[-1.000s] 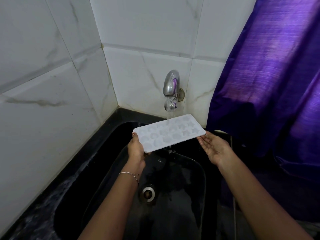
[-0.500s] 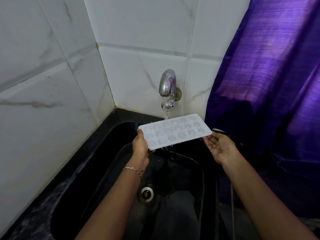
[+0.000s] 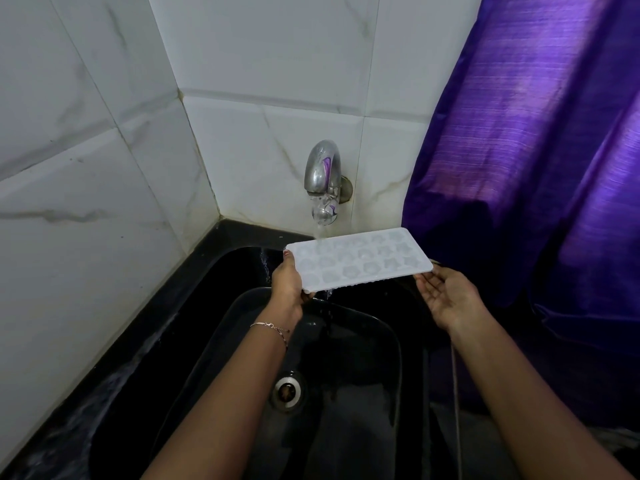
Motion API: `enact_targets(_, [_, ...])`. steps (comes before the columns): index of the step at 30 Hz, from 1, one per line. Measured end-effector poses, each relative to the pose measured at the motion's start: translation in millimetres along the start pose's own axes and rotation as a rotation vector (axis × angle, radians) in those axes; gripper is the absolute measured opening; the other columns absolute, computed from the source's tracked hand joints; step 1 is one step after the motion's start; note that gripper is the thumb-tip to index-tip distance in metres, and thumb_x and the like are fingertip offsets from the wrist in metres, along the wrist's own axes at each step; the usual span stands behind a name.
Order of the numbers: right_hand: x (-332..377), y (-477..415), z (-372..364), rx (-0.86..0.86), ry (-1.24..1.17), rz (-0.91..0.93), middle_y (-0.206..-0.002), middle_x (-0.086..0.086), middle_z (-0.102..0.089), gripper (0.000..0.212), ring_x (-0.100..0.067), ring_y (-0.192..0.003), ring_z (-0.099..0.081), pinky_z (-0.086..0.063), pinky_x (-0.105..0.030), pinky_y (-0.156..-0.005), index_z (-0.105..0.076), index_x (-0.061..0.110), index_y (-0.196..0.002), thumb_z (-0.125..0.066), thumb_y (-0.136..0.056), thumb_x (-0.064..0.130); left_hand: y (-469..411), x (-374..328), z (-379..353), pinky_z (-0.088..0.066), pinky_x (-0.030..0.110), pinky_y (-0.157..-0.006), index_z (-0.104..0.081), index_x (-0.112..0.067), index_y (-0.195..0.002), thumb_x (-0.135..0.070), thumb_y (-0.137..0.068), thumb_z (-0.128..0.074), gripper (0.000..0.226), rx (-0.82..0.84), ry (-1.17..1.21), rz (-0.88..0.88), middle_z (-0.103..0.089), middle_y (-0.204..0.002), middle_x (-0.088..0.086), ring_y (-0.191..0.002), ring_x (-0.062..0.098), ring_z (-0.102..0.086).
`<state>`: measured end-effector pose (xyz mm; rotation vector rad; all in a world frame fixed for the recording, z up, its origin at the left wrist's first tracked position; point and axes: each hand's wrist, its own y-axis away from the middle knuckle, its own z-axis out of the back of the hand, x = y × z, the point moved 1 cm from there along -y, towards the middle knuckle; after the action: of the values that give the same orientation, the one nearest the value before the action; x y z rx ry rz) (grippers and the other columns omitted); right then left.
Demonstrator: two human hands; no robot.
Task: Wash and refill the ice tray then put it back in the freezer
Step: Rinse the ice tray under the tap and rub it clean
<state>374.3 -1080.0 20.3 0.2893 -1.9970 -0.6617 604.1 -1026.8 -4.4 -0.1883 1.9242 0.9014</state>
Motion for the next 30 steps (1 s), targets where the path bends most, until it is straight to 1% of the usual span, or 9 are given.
enact_targets(4, [6, 1, 6, -0.016, -0.014, 0.011, -0.097, -0.008, -0.067, 0.016, -0.018, -0.09, -0.066, -0.053, -0.023, -0.074, -0.062, 0.006, -0.093, -0.047, -0.097, 0.008, 0, -4, -10, -0.044, 0.021, -0.042, -0.061, -0.015, -0.104, -0.047, -0.101, -0.035, 0.041, 0.028, -0.009, 0.024, -0.069, -0.082, 0.003, -0.061, 0.018, -0.063])
enact_targets(10, [5, 2, 8, -0.01, -0.003, 0.002, -0.097, -0.009, -0.068, 0.015, -0.018, -0.09, -0.066, -0.053, -0.024, -0.074, -0.064, 0.006, -0.096, -0.049, -0.096, 0.008, 0, -4, -7, -0.04, 0.019, -0.037, -0.061, -0.015, -0.1, -0.047, -0.101, -0.036, 0.041, 0.032, -0.023, 0.024, -0.069, -0.083, 0.004, -0.056, 0.018, -0.062])
enact_targets(13, [-2, 7, 11, -0.028, 0.09, -0.01, -0.09, -0.006, -0.066, 0.013, -0.017, -0.083, -0.064, -0.052, -0.028, -0.071, -0.064, 0.008, -0.094, -0.051, -0.095, 0.011, 4, -1, 6, -0.043, 0.024, -0.045, -0.061, -0.016, -0.097, -0.047, -0.101, -0.036, 0.04, 0.019, -0.03, 0.017, -0.07, -0.081, 0.002, -0.059, 0.019, -0.064])
enact_targets(15, [-8, 10, 13, -0.043, 0.165, -0.019, -0.086, -0.004, -0.063, 0.014, -0.017, -0.08, -0.061, -0.051, -0.029, -0.07, -0.063, 0.011, -0.09, -0.05, -0.094, 0.014, 11, 1, 20, -0.048, 0.028, -0.052, -0.062, -0.017, -0.096, -0.046, -0.101, -0.037, 0.038, 0.017, -0.017, 0.009, -0.071, -0.08, 0.001, -0.059, 0.017, -0.068])
enact_targets(18, [-19, 15, 15, -0.041, 0.277, -0.041, -0.083, 0.0, -0.059, 0.015, -0.015, -0.078, -0.057, -0.048, -0.029, -0.071, -0.063, 0.014, -0.087, -0.05, -0.091, 0.017, 29, 6, 50, -0.054, 0.027, -0.05, -0.063, -0.017, -0.097, -0.043, -0.101, -0.037, 0.038, 0.005, 0.006, 0.008, -0.073, -0.08, 0.003, -0.065, 0.018, -0.07])
enact_targets(20, [-27, 18, 12, -0.028, 0.342, -0.055, -0.081, 0.001, -0.058, 0.015, -0.014, -0.076, -0.056, -0.046, -0.031, -0.074, -0.064, 0.015, -0.085, -0.05, -0.091, 0.018, 41, 13, 77, -0.054, 0.029, -0.053, -0.064, -0.015, -0.096, -0.042, -0.101, -0.038, 0.038, -0.03, 0.01, 0.01, -0.074, -0.075, 0.002, -0.067, 0.019, -0.071])
enact_targets(22, [-35, 23, 6, -0.012, 0.394, -0.055, -0.079, 0.003, -0.057, 0.015, -0.013, -0.075, -0.055, -0.043, -0.033, -0.078, -0.064, 0.017, -0.084, -0.05, -0.09, 0.018, 53, 21, 101, -0.053, 0.031, -0.055, -0.064, -0.012, -0.099, -0.042, -0.101, -0.038, 0.039, -0.067, 0.015, 0.024, -0.073, -0.077, 0.005, -0.07, 0.022, -0.07])
enact_targets(25, [-43, 32, -12, 0.039, 0.435, -0.047, -0.079, 0.004, -0.059, 0.016, -0.012, -0.074, -0.055, -0.042, -0.032, -0.082, -0.064, 0.018, -0.083, -0.049, -0.09, 0.017, 67, 28, 134, -0.052, 0.029, -0.052, -0.064, -0.012, -0.101, -0.043, -0.101, -0.037, 0.041, -0.124, -0.009, 0.029, -0.072, -0.081, 0.007, -0.07, 0.024, -0.069])
enact_targets(30, [-46, 35, -58, 0.16, 0.484, -0.023, -0.086, 0.004, -0.064, 0.018, -0.011, -0.077, -0.058, -0.044, -0.03, -0.081, -0.064, 0.018, -0.085, -0.048, -0.093, 0.018, 85, 24, 169, -0.052, 0.033, -0.06, -0.064, -0.01, -0.106, -0.045, -0.101, -0.037, 0.044, -0.2, -0.036, 0.006, -0.071, -0.087, 0.008, -0.078, 0.026, -0.068])
